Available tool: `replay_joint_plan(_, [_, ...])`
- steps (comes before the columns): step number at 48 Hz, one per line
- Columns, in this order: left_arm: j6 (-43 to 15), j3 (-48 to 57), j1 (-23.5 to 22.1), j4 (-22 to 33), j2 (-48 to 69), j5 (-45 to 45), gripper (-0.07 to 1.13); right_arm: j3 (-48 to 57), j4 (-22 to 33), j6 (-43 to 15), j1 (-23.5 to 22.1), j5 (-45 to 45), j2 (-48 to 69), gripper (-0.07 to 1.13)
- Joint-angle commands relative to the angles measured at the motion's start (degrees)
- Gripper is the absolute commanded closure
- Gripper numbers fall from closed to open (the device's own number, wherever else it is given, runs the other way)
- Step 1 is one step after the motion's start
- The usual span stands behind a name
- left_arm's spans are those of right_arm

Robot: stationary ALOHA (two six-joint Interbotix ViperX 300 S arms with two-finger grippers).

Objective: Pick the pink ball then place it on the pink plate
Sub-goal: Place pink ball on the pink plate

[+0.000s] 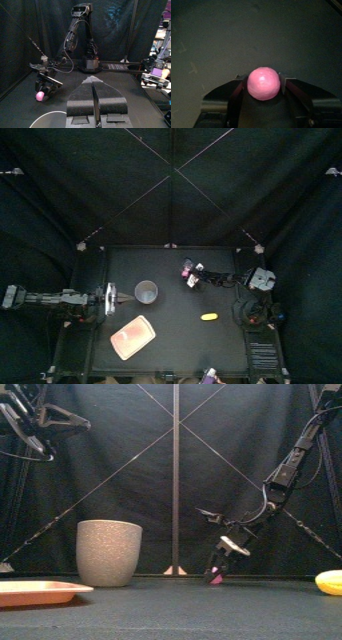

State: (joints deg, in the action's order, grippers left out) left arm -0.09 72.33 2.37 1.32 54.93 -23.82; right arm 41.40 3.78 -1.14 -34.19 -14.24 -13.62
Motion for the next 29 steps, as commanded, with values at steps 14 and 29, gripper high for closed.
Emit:
replay_joint_plan(14, [0.00, -0.53, 0.18, 0.09, -0.35, -0.53, 0.98, -2.20, -3.43, -0.09, 18.63, 2.90, 8.26, 0.31])
replay_joint_plan(29, [0.00, -0.35, 0.18, 0.18, -0.35, -0.53, 0.98, -9.14, -13.36, -0.09, 37.27, 6.15, 6.86, 0.31])
